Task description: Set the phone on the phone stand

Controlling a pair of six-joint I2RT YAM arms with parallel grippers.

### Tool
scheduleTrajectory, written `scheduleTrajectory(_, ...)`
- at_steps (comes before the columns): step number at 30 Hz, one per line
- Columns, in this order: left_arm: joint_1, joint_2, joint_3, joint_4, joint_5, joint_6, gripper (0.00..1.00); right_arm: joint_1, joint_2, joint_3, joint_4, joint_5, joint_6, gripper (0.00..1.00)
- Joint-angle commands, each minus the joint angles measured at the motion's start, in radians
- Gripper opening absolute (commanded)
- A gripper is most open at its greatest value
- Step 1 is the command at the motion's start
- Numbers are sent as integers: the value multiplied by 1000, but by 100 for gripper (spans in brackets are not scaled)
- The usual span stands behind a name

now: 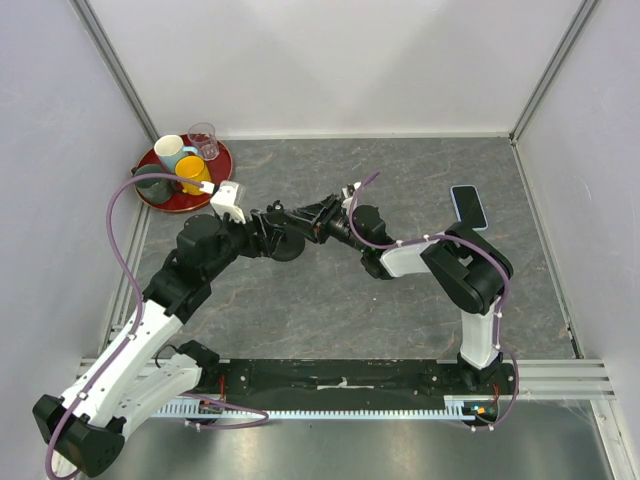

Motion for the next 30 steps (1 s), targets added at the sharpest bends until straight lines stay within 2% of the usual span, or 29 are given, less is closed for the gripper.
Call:
scheduleTrajectory(1, 5, -1, 2, 42, 19, 3, 71, 3, -26, -26, -197, 45, -110, 39)
scheduleTrajectory(2, 5, -2, 2, 44, 22, 5, 71, 1, -62, -21, -225, 42, -134, 48)
scheduleTrajectory(3, 5, -4, 2, 45, 22, 8, 71, 0, -82, -8, -286, 38, -188, 64)
scheduleTrajectory(5, 5, -18, 2, 47, 27, 13, 72, -2, -139, 12, -358, 31, -246, 82)
scheduleTrajectory(6, 5, -22, -1, 48, 28, 14, 72, -6, -155, 43, -450, 25, -287, 98)
scheduleTrajectory(9, 5, -47, -2, 59, 39, 19, 73, -23, -210, 110, -617, 4, -441, 98)
scheduleTrajectory(13, 5, -59, -1, 56, 66, 19, 73, -60, -328, 94, -828, 48, -651, 98)
scheduleTrajectory(14, 5, -59, -1, 58, 76, 17, 73, -71, -384, 83, -875, 65, -746, 98)
scheduleTrajectory(16, 6, -61, -2, 62, 102, 10, 73, -117, -435, 68, -1027, 166, -863, 98)
scheduleTrajectory(17, 5, -61, -2, 64, 109, 7, 73, -126, -470, 75, -1114, 229, -985, 98)
scheduleTrajectory(19, 5, -56, 1, 65, 132, 2, 73, -149, -478, 139, -1332, 446, -1117, 98)
scheduleTrajectory(20, 5, -52, 4, 65, 142, 0, 73, -158, -440, 219, -1407, 520, -1238, 98)
scheduleTrajectory(21, 5, -47, 4, 67, 151, -1, 73, -199, -411, 265, -1546, 562, -1283, 98)
scheduleTrajectory(24, 5, -32, -4, 87, 189, -9, 73, -333, -249, 464, -1767, 628, -1427, 98)
scheduleTrajectory(26, 5, -18, -2, 87, 214, -12, 73, -425, -131, 584, -1845, 686, -1470, 98)
scheduleTrajectory(30, 5, 7, -7, 94, 234, -23, 72, -554, 12, 729, -1867, 680, -1523, 98)
